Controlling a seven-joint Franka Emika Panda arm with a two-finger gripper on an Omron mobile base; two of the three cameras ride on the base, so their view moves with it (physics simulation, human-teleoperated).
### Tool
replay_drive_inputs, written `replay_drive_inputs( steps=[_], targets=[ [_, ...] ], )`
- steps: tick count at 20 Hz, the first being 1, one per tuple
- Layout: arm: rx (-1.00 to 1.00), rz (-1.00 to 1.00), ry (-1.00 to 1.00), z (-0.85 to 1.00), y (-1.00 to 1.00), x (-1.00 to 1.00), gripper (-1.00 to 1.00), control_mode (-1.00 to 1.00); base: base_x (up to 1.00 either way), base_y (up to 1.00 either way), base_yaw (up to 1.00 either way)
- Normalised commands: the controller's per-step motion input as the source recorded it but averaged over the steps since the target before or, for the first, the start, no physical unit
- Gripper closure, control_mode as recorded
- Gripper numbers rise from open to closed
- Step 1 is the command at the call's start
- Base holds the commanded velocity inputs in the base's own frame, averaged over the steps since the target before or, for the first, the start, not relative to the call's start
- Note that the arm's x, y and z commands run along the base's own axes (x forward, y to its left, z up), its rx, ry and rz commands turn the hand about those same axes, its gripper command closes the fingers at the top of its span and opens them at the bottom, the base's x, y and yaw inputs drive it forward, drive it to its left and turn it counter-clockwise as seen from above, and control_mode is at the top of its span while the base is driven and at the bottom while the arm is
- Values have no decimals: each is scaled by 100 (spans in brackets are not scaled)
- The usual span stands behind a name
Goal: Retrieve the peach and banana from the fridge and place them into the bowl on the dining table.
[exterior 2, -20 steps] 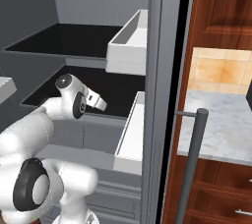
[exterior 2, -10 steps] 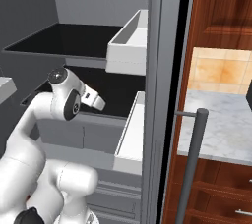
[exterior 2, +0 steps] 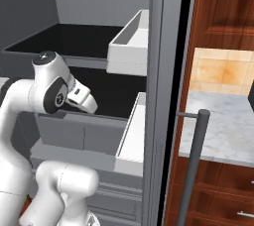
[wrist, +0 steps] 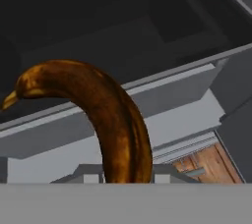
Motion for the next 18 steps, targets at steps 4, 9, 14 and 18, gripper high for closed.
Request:
replay_drive_inputs(
  steps=[4,9,14,18],
  targets=[
    [3,0,9,31,-13,-95,100,-100,0,0,0],
    [0,0,-1,11,-14,-85,100,-100,0,0,0],
    [0,0,0,1,-3,-16,100,100,-75,-5,0],
    [0,0,0,0,0,0,100,100,-100,0,1]
  ],
)
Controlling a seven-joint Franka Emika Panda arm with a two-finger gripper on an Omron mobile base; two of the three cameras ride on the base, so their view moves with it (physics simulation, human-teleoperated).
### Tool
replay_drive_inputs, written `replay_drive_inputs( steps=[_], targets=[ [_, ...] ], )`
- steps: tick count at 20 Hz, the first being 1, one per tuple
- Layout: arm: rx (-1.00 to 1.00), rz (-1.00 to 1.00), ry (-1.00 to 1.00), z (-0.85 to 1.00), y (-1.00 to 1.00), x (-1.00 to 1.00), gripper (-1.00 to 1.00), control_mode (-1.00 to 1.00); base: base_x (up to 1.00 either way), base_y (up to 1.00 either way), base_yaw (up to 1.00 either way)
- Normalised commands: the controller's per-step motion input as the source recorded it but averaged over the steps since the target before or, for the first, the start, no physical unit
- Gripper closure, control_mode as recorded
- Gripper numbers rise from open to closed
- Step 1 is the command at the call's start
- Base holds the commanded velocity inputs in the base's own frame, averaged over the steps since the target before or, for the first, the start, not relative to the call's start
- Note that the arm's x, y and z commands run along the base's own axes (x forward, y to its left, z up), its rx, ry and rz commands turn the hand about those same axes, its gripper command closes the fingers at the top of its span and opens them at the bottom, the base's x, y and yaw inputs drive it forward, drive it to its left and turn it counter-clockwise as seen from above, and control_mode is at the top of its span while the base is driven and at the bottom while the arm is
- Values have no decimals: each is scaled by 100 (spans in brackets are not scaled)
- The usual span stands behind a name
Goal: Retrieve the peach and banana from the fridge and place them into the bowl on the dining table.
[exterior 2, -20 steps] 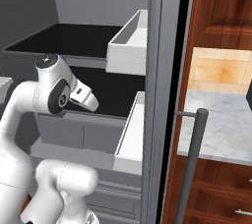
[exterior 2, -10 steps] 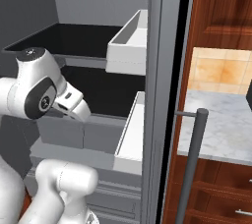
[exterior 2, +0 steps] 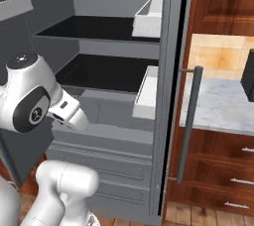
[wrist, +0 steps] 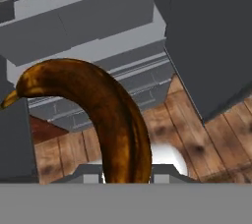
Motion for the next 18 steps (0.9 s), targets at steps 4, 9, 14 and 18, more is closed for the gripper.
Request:
replay_drive_inputs(
  steps=[4,9,14,18],
  targets=[
    [0,0,0,0,0,0,100,100,-100,0,2],
    [0,0,0,0,0,0,100,100,-100,0,4],
    [0,0,0,0,0,0,100,100,-100,0,5],
    [0,0,0,0,0,0,100,100,-100,0,1]
  ],
)
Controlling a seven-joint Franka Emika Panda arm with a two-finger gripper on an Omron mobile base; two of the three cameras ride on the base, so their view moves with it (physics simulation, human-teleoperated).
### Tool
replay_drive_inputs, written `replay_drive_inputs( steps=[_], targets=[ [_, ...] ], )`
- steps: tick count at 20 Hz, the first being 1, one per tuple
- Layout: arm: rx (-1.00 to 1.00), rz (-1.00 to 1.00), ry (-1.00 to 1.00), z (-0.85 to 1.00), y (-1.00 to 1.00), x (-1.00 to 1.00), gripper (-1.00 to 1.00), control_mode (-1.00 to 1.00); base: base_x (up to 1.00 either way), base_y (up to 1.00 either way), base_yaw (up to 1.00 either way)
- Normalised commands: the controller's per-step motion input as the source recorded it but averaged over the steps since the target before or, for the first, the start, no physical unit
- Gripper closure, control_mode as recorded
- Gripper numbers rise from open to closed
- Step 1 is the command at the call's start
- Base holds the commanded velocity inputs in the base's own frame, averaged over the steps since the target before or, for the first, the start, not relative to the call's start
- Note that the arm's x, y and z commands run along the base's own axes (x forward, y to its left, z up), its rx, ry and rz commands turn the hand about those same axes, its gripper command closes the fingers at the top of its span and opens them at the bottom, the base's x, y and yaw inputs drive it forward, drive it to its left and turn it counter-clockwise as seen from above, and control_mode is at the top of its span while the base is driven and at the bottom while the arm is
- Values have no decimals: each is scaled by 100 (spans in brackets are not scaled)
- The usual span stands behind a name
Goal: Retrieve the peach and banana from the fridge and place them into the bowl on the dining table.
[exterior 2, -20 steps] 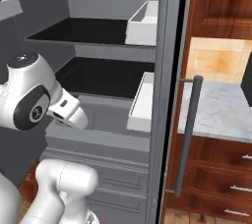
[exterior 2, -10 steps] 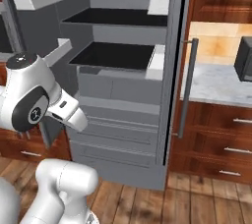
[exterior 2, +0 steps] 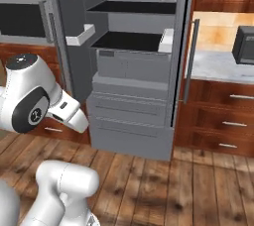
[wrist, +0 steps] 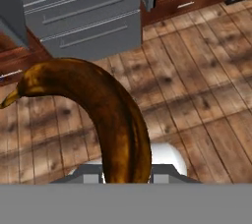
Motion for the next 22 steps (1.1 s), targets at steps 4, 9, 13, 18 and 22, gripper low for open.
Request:
replay_drive_inputs(
  steps=[4,9,13,18,22],
  targets=[
    [0,0,0,0,0,0,100,100,-100,0,0],
    [0,0,0,0,0,0,100,100,-100,0,0],
    [0,0,0,0,0,0,100,100,-100,-1,0],
    [0,0,0,0,0,0,100,100,-100,-5,0],
    [0,0,0,0,0,0,100,100,-100,-19,0]
  ],
)
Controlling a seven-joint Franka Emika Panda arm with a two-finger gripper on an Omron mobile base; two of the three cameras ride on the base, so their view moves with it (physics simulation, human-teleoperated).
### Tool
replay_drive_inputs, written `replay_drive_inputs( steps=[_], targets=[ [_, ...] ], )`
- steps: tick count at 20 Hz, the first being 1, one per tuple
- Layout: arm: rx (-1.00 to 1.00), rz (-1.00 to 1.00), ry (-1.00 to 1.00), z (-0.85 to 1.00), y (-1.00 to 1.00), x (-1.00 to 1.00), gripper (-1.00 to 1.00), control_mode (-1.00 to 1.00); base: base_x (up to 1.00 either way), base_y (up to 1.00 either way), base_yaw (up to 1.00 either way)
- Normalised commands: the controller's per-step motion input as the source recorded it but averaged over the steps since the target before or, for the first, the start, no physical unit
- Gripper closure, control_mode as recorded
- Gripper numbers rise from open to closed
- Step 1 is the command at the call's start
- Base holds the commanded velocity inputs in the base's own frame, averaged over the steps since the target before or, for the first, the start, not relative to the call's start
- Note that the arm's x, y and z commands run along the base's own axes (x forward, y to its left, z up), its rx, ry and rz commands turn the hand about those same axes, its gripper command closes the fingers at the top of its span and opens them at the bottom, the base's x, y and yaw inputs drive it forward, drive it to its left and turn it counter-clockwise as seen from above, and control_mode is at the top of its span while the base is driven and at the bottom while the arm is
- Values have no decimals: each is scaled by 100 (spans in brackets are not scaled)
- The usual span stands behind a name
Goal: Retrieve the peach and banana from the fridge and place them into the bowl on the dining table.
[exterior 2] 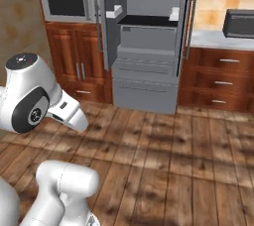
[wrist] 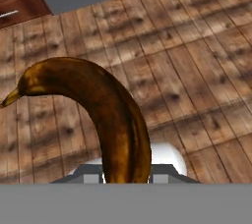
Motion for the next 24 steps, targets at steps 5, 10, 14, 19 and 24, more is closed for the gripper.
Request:
replay_drive_inputs(
  steps=[5,10,14,19,24],
  targets=[
    [0,0,0,0,0,0,100,100,-100,-28,0],
    [0,0,0,0,0,0,100,100,-100,-35,0],
    [0,0,0,0,0,0,100,100,-100,-43,-2],
    [0,0,0,0,0,0,100,100,-100,-70,-5],
    [0,0,0,0,0,0,100,100,-100,-87,-8]
  ],
)
